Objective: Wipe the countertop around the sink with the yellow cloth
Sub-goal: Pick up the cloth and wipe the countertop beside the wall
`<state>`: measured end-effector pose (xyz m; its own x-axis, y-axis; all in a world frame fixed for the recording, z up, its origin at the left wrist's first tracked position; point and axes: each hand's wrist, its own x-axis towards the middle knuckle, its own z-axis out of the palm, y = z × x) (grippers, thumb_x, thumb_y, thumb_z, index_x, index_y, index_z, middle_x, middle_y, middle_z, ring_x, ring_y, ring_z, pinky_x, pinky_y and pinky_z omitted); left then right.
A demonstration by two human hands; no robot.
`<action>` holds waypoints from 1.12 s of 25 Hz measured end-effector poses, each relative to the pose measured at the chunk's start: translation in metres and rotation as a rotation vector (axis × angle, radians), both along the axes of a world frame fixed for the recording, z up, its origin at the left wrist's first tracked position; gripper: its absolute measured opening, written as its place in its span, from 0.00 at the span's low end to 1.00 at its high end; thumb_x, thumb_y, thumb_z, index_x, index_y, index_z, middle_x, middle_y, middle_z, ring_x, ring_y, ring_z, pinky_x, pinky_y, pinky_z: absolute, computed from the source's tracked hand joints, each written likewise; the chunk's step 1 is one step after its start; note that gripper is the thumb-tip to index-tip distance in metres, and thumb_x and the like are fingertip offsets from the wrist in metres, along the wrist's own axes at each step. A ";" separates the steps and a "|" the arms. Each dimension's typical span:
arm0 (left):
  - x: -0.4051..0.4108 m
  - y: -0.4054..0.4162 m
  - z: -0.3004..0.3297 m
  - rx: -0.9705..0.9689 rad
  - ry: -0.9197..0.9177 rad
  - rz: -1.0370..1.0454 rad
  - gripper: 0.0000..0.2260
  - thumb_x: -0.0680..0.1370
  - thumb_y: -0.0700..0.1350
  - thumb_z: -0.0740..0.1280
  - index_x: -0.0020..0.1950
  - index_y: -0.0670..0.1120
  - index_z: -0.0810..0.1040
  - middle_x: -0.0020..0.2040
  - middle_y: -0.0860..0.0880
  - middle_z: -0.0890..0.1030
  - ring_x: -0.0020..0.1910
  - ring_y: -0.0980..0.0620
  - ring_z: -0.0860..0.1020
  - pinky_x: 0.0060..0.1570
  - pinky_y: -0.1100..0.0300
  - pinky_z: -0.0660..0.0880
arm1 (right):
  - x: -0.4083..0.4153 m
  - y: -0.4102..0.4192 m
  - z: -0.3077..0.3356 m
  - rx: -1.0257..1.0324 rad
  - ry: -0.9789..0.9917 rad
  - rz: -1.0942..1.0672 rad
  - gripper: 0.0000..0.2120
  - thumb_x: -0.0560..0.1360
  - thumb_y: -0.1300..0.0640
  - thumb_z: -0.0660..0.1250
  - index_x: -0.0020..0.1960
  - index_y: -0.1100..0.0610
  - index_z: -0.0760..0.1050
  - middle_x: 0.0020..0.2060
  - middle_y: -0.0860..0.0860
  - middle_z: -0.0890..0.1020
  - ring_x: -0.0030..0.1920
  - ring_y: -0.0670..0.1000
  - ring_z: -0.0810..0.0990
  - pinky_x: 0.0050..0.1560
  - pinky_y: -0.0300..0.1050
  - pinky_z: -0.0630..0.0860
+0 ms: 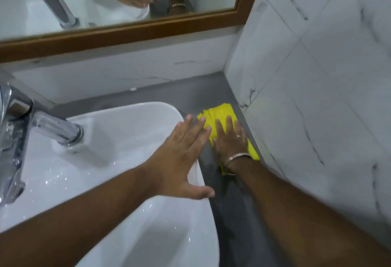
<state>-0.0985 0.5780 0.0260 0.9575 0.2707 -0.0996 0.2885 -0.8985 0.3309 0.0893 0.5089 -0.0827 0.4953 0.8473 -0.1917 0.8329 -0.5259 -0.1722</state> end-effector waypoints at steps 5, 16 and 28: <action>0.009 0.005 0.016 0.208 0.141 -0.105 0.55 0.63 0.81 0.53 0.79 0.47 0.49 0.80 0.42 0.44 0.76 0.39 0.36 0.75 0.41 0.43 | -0.083 -0.161 0.001 -0.048 -0.028 0.394 0.38 0.70 0.45 0.60 0.76 0.48 0.48 0.75 0.54 0.54 0.70 0.60 0.63 0.59 0.59 0.75; 0.032 0.017 0.016 0.163 0.120 -0.189 0.62 0.53 0.81 0.60 0.78 0.53 0.42 0.79 0.42 0.41 0.76 0.37 0.35 0.71 0.35 0.37 | -0.010 -0.016 -0.017 -0.060 0.020 0.110 0.31 0.77 0.45 0.54 0.75 0.48 0.45 0.77 0.55 0.48 0.75 0.62 0.47 0.73 0.62 0.48; 0.033 0.018 0.014 0.154 0.103 -0.177 0.63 0.52 0.82 0.59 0.78 0.54 0.40 0.79 0.43 0.40 0.76 0.40 0.35 0.72 0.37 0.35 | 0.005 -0.040 -0.014 -0.090 0.066 0.019 0.31 0.78 0.44 0.49 0.74 0.45 0.36 0.76 0.52 0.36 0.75 0.62 0.39 0.73 0.61 0.42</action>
